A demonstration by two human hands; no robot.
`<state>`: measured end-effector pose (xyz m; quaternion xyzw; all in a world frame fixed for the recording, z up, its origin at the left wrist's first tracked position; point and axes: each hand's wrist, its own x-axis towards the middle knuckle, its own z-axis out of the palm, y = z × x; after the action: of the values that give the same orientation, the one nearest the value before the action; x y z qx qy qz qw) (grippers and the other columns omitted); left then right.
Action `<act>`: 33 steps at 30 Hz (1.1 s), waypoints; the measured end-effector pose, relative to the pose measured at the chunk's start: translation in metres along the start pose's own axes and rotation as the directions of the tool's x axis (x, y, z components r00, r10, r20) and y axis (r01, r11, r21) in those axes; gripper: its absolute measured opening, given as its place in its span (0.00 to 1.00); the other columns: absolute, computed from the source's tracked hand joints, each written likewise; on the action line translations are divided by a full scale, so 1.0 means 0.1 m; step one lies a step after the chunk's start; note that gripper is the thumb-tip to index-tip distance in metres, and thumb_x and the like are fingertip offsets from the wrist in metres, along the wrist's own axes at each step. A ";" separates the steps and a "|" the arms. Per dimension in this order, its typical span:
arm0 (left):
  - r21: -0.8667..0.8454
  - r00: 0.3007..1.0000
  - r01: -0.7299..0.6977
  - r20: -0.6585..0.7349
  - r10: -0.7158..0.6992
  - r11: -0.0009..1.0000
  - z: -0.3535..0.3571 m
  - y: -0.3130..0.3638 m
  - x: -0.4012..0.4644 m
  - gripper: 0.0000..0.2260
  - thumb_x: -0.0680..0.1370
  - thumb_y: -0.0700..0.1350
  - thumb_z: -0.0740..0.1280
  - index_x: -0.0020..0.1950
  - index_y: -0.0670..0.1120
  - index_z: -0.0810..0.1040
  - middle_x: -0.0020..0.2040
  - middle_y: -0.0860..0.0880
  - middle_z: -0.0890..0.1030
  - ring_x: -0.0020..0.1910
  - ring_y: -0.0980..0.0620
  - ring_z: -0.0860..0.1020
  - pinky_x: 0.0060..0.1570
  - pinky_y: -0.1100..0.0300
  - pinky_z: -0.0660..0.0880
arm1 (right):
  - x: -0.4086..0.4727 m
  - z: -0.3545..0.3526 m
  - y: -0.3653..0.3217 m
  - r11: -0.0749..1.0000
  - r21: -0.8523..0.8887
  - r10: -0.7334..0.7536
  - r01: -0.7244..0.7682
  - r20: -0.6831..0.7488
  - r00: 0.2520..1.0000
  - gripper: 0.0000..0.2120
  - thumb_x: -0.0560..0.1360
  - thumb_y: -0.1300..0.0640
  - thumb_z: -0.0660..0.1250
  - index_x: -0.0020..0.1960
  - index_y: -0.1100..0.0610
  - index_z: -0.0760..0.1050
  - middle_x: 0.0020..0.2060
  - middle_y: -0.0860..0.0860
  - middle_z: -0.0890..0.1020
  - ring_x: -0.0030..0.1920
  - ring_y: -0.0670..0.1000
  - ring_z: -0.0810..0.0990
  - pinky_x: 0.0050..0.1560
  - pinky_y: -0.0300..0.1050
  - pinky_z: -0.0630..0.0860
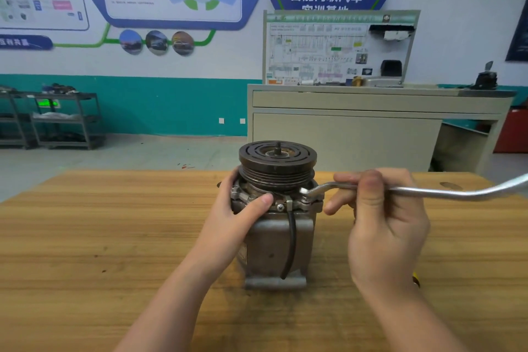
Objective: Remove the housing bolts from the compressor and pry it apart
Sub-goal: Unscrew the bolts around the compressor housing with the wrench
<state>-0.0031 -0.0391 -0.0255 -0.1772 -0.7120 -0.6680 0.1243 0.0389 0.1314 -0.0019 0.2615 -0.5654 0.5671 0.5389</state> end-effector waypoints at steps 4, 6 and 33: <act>0.010 1.000 -0.027 -0.014 0.027 1.000 0.01 -0.01 0.00 0.26 0.67 0.60 0.70 0.63 0.69 0.66 0.57 0.69 0.77 0.55 0.74 0.74 0.46 0.81 0.69 | -0.07 -0.01 0.01 0.943 -0.166 -0.262 0.290 0.170 0.950 0.10 0.82 0.51 0.59 0.48 0.55 0.74 0.39 0.49 0.79 0.34 0.50 0.81 0.38 0.41 0.76; 0.010 0.999 -0.034 -0.017 0.034 0.999 0.01 -0.02 0.01 0.26 0.67 0.60 0.70 0.63 0.67 0.67 0.57 0.69 0.78 0.56 0.74 0.74 0.46 0.81 0.69 | -0.09 0.00 0.01 0.919 -0.211 -0.296 0.332 0.186 0.937 0.11 0.82 0.51 0.59 0.48 0.58 0.73 0.41 0.51 0.78 0.35 0.51 0.81 0.40 0.36 0.76; -0.094 0.999 -0.051 0.012 0.052 0.994 0.03 -0.03 0.01 0.30 0.66 0.57 0.76 0.64 0.62 0.69 0.57 0.59 0.80 0.56 0.65 0.78 0.53 0.69 0.76 | -0.35 0.28 -0.18 0.910 -0.333 -0.182 0.246 0.212 0.960 0.09 0.82 0.51 0.57 0.49 0.53 0.73 0.44 0.49 0.75 0.39 0.45 0.76 0.40 0.34 0.73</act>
<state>-0.0046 -0.0360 -0.0279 -0.2059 -0.6760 -0.6959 0.1279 0.0564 0.0906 -0.0212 0.2692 -0.6718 0.3673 0.5843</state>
